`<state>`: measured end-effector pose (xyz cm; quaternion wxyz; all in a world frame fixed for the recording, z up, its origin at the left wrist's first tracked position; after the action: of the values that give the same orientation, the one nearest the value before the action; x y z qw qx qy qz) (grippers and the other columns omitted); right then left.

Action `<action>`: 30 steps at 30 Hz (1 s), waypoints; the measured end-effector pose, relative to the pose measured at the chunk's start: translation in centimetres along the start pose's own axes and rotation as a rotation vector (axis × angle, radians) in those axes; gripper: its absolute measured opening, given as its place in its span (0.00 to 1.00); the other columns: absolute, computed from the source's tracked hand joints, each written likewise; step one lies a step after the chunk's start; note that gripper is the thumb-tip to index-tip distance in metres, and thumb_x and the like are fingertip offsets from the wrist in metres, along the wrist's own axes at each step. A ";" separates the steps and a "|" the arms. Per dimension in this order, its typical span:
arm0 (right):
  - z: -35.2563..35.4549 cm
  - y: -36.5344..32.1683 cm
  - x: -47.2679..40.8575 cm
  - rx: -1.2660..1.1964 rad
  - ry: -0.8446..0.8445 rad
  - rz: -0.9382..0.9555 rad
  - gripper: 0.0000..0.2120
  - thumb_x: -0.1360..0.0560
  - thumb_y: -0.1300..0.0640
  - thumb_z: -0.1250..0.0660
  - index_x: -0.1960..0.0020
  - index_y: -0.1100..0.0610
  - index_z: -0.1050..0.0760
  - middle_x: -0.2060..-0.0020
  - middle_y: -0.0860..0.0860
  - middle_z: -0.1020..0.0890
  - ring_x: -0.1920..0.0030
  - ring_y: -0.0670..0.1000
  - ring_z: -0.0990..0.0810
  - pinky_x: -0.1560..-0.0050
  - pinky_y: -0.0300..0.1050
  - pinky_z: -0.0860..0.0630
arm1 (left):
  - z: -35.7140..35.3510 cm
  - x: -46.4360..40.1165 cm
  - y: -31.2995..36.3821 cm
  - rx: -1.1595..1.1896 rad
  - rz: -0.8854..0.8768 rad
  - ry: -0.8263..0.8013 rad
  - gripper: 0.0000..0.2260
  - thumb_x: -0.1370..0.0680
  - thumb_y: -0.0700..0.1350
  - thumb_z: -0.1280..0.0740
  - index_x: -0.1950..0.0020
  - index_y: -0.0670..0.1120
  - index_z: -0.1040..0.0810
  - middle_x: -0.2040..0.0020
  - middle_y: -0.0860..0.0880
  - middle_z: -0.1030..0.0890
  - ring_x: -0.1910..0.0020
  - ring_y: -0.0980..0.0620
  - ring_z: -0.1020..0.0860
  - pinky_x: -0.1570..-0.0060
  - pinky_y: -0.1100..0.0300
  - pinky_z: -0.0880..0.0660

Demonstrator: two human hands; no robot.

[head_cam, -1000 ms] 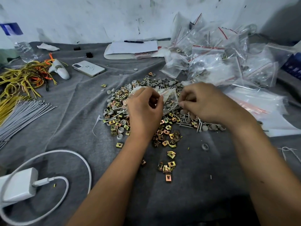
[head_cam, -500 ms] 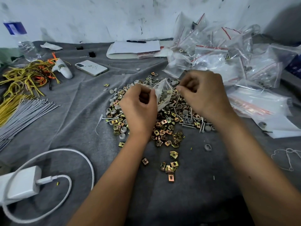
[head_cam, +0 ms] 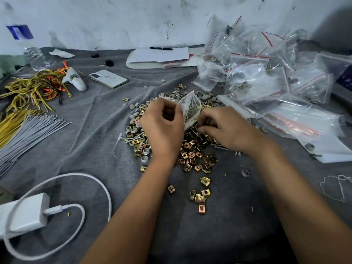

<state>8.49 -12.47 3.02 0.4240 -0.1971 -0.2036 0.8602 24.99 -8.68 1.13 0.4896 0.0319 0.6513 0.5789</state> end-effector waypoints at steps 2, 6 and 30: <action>0.4 0.2 0.1 -0.229 0.107 0.007 0.08 0.22 0.63 0.29 0.53 0.49 0.21 0.62 0.44 0.18 0.66 0.39 0.20 0.62 0.33 0.26 | -0.1 0.0 0.0 -0.023 -0.014 -0.042 0.05 0.24 0.40 0.26 0.59 0.44 0.19 0.64 0.50 0.19 0.65 0.52 0.21 0.64 0.49 0.22; 0.9 0.8 0.0 -0.418 0.257 0.040 0.07 0.19 0.61 0.32 0.50 0.50 0.18 0.67 0.48 0.17 0.75 0.47 0.24 0.71 0.39 0.27 | -0.4 0.2 0.4 -0.106 -0.113 -0.103 0.05 0.24 0.38 0.26 0.59 0.43 0.20 0.63 0.50 0.20 0.65 0.51 0.22 0.64 0.50 0.23; -2.0 3.0 0.4 -0.741 0.381 -0.136 0.12 0.24 0.71 0.29 0.51 0.55 0.17 0.62 0.55 0.14 0.65 0.55 0.13 0.67 0.46 0.17 | -2.0 0.8 0.3 -0.143 -0.256 -0.429 0.07 0.23 0.36 0.26 0.45 0.41 0.13 0.50 0.45 0.22 0.55 0.46 0.21 0.55 0.46 0.21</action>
<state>7.34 -13.48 -0.29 0.4103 -0.4778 -0.4298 0.6470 23.06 -9.48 0.62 0.6868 0.0365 0.4889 0.5366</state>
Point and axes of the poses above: each hand's wrist, its own x-axis away from the middle knuckle, its own z-axis out of the back of the hand, y = z × x, the point moved 3 cm from there along -x, towards the middle knuckle
